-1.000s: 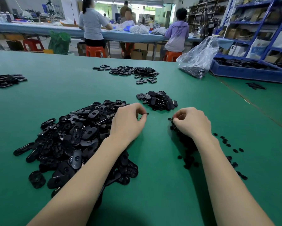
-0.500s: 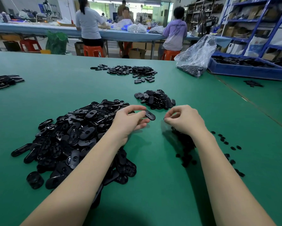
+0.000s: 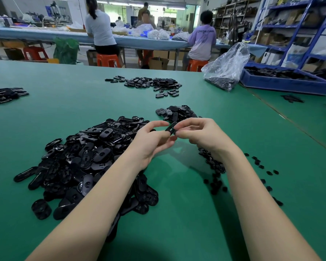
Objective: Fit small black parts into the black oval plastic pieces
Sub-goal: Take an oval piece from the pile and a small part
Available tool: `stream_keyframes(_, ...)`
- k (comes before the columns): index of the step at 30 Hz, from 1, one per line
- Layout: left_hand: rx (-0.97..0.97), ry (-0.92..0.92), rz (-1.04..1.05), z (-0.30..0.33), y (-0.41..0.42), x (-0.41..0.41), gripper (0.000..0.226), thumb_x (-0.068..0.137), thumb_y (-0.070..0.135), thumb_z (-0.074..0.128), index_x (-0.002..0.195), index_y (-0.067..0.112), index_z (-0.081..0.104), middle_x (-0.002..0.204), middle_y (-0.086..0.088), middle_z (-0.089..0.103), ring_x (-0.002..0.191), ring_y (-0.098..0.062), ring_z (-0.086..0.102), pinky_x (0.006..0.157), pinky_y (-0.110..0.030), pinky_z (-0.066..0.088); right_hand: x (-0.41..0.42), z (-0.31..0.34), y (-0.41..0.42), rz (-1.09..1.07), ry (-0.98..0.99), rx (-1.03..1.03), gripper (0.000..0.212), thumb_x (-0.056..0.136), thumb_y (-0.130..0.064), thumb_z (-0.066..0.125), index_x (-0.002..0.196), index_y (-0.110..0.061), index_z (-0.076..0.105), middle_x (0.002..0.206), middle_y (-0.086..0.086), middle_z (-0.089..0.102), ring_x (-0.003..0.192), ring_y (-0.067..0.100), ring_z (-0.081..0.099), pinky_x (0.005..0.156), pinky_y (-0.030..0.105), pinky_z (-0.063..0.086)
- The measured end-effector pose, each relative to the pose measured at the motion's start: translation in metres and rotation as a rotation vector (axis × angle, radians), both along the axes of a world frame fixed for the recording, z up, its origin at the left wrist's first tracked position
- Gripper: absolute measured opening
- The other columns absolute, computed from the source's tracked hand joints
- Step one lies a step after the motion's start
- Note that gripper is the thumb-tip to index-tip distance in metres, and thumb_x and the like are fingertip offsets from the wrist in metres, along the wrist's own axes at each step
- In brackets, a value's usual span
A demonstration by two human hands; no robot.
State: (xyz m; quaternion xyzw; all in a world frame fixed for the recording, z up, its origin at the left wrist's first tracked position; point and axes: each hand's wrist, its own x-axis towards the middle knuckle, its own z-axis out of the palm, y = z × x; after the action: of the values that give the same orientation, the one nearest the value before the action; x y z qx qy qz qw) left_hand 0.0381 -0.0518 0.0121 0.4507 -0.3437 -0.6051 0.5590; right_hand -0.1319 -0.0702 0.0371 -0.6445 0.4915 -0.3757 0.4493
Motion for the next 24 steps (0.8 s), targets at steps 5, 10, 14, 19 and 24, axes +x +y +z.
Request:
stream_keyframes(5,0.000,-0.216,-0.051,0.0041,0.0043,0.0000,0.024,0.085,-0.005,0.068,0.098,0.016,0.067,0.090,-0.013,0.067,0.082,-0.022,0.060,0.066,-0.022,0.046,0.0010,-0.0002,-0.0001,-0.073,-0.016,0.030,0.013,0.083,-0.012,0.080,0.076,-0.023,0.077,0.065,-0.013,0.068,0.048,0.005,0.038,0.043,0.013,0.033)
stream_keyframes(10,-0.057,-0.254,-0.025,0.0028,0.0061,-0.0020,0.028,0.081,-0.012,0.068,0.092,0.012,0.059,0.092,-0.020,0.071,0.074,-0.020,0.065,0.063,-0.019,0.054,0.0028,0.0017,-0.0002,-0.101,0.006,0.062,0.016,0.081,-0.016,0.080,0.070,-0.027,0.077,0.066,-0.008,0.063,0.050,0.008,0.038,0.041,0.015,0.028)
stream_keyframes(14,-0.127,-0.292,-0.002,-0.0017,0.0050,0.0004,0.036,0.080,-0.012,0.069,0.105,0.015,0.065,0.092,-0.019,0.076,0.077,-0.022,0.069,0.077,-0.027,0.060,0.0022,-0.0015,-0.0017,-0.149,0.069,0.082,0.011,0.079,-0.022,0.081,0.070,-0.028,0.078,0.058,-0.012,0.059,0.045,0.004,0.039,0.041,0.016,0.029)
stream_keyframes(19,-0.215,-0.332,0.001,-0.0002,0.0062,-0.0010,0.031,0.080,-0.012,0.072,0.097,0.014,0.071,0.092,-0.020,0.076,0.077,-0.017,0.072,0.077,-0.024,0.060,0.0012,-0.0033,-0.0028,-0.167,0.053,0.107,0.003,0.076,-0.026,0.081,0.079,-0.025,0.081,0.072,0.002,0.057,0.056,0.014,0.033,0.046,0.022,0.026)
stream_keyframes(24,-0.248,-0.405,0.002,0.0009,0.0079,-0.0016,0.028,0.080,-0.009,0.074,0.098,0.013,0.072,0.085,-0.010,0.078,0.073,-0.015,0.071,0.074,-0.022,0.058,0.0034,-0.0047,-0.0035,-0.179,0.052,0.093,0.002,0.076,-0.023,0.082,0.077,-0.024,0.082,0.056,-0.004,0.048,0.047,0.009,0.032,0.041,0.017,0.026)
